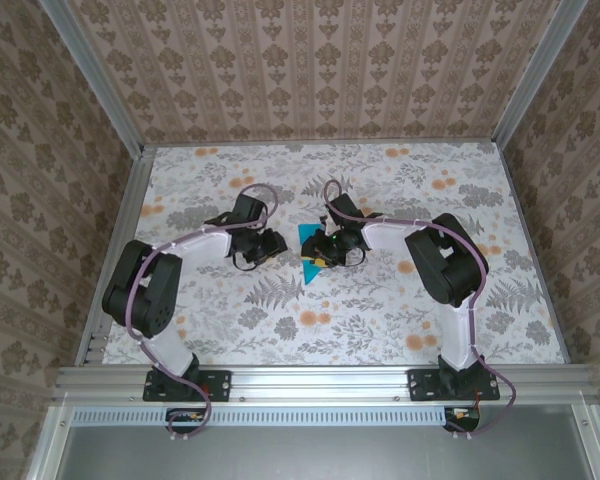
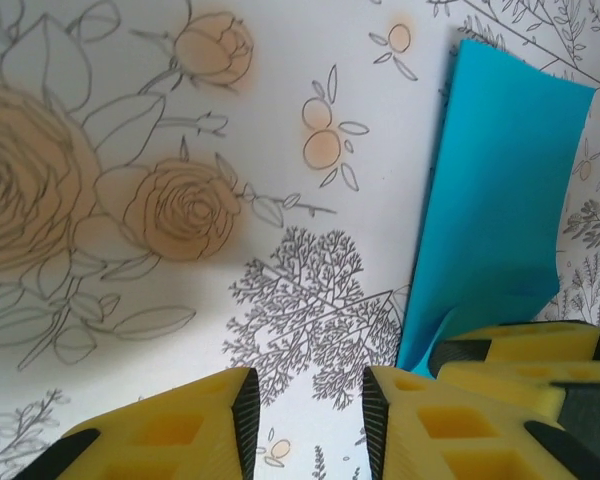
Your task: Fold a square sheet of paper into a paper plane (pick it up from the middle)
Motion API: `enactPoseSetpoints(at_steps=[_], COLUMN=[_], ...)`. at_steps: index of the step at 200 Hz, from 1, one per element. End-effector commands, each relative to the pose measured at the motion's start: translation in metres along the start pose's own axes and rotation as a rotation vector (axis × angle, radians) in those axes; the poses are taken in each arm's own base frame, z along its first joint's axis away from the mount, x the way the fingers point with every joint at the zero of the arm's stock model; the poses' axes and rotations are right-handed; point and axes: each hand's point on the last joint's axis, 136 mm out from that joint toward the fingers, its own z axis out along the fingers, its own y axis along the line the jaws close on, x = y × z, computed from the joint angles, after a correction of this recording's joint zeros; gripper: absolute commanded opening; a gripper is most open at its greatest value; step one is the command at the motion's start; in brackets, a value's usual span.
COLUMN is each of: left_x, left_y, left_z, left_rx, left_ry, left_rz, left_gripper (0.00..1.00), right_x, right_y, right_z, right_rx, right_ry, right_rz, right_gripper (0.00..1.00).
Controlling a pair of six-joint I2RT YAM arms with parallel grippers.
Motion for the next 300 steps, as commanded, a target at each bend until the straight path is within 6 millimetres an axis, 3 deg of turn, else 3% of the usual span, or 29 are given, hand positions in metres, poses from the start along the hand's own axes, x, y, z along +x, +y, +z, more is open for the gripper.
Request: enactPoseSetpoints(at_steps=[1, 36, 79, 178, 300], left_x=[0.004, 0.030, 0.056, 0.076, 0.094], left_y=[-0.016, -0.038, -0.060, -0.047, -0.041], left_z=[-0.007, -0.001, 0.012, 0.037, 0.046], left_rx=[0.059, 0.103, 0.180, 0.122, 0.102], left_ry=[-0.014, 0.038, 0.103, 0.194, 0.244], left_rz=[0.011, 0.063, 0.078, 0.050, 0.063], left_gripper=[0.34, 0.27, 0.19, 0.13, 0.13], right_x=[0.004, 0.005, 0.004, 0.004, 0.005], right_y=[-0.036, -0.040, -0.042, -0.043, -0.048], right_z=[0.005, 0.004, 0.003, 0.005, 0.005], right_rx=[0.120, 0.144, 0.154, 0.155, 0.164], right_ry=[-0.008, -0.012, -0.016, -0.012, -0.013], right_rz=[0.041, 0.038, 0.044, 0.046, 0.056], right_gripper=[0.31, 0.15, 0.08, 0.08, 0.08])
